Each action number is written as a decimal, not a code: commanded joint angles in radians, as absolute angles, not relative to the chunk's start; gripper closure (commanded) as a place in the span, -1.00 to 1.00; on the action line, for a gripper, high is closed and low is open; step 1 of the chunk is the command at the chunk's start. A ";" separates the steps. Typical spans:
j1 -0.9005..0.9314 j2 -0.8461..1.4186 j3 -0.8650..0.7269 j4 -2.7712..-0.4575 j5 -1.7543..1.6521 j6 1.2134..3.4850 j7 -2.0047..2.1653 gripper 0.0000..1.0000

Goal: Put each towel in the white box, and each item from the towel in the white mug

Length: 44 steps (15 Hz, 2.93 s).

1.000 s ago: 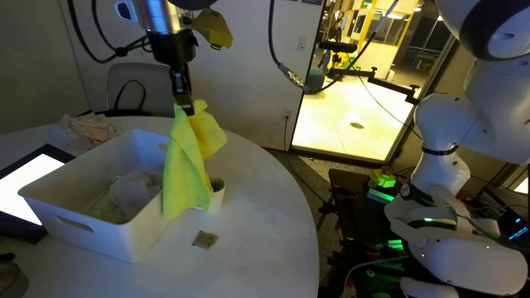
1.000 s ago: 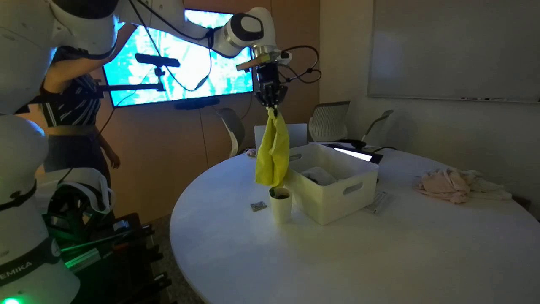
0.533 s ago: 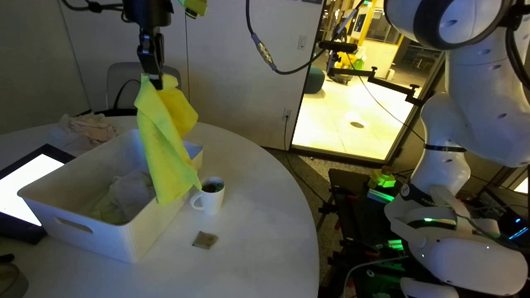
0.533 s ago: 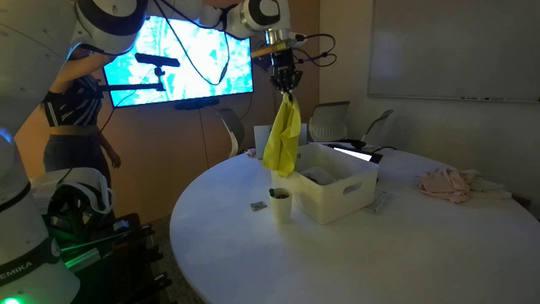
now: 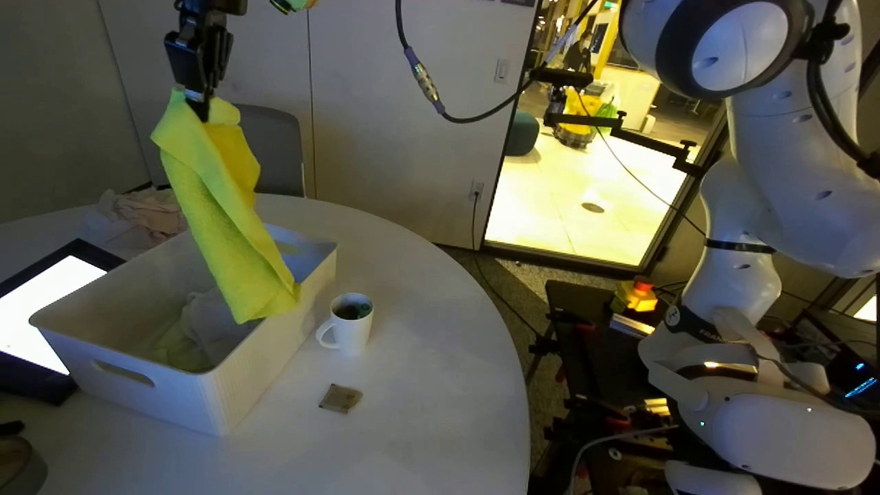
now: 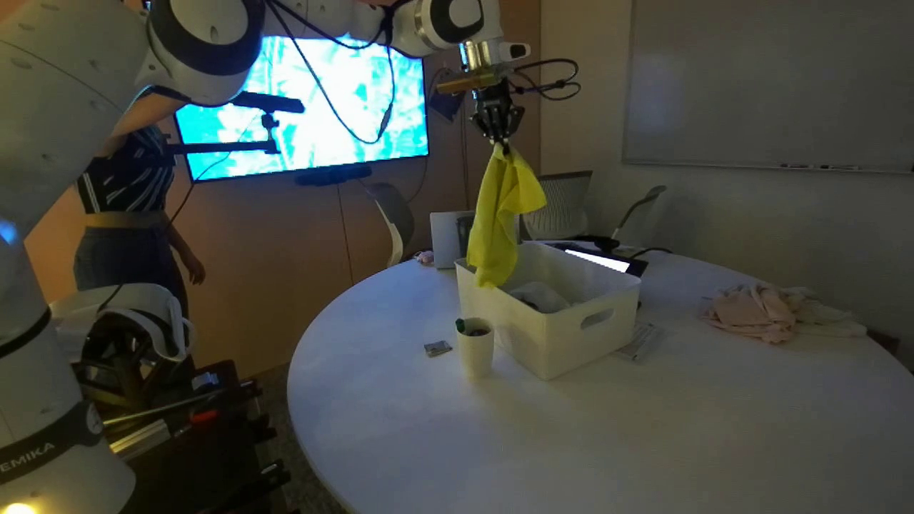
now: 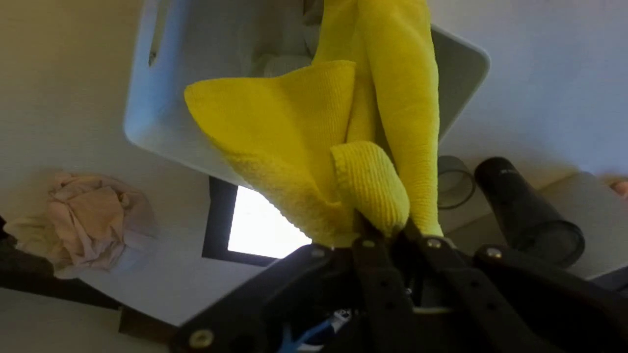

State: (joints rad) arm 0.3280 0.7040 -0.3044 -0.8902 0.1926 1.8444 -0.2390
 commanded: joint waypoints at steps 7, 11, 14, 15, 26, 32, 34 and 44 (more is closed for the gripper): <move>0.291 0.772 -0.312 -0.798 0.223 1.846 -0.230 -0.03; 0.275 0.744 -0.311 -0.860 0.222 1.752 -0.270 -0.61; 0.278 0.694 -0.332 -0.952 0.186 1.650 -0.295 -1.00; 0.279 0.670 -0.344 -0.996 0.172 1.632 -0.303 -1.00; 0.084 0.335 -0.199 -1.555 -0.096 1.671 -0.367 -1.00; -0.065 0.159 -0.144 -1.864 -0.151 1.750 -0.420 -1.00; -0.091 0.112 -0.144 -1.976 -0.161 1.802 -0.444 -1.00; -0.022 0.080 -0.032 -2.422 -0.112 2.226 -0.246 -1.00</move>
State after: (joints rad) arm -0.0584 0.0898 -0.0821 -2.3294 -0.1329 2.1164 -0.3247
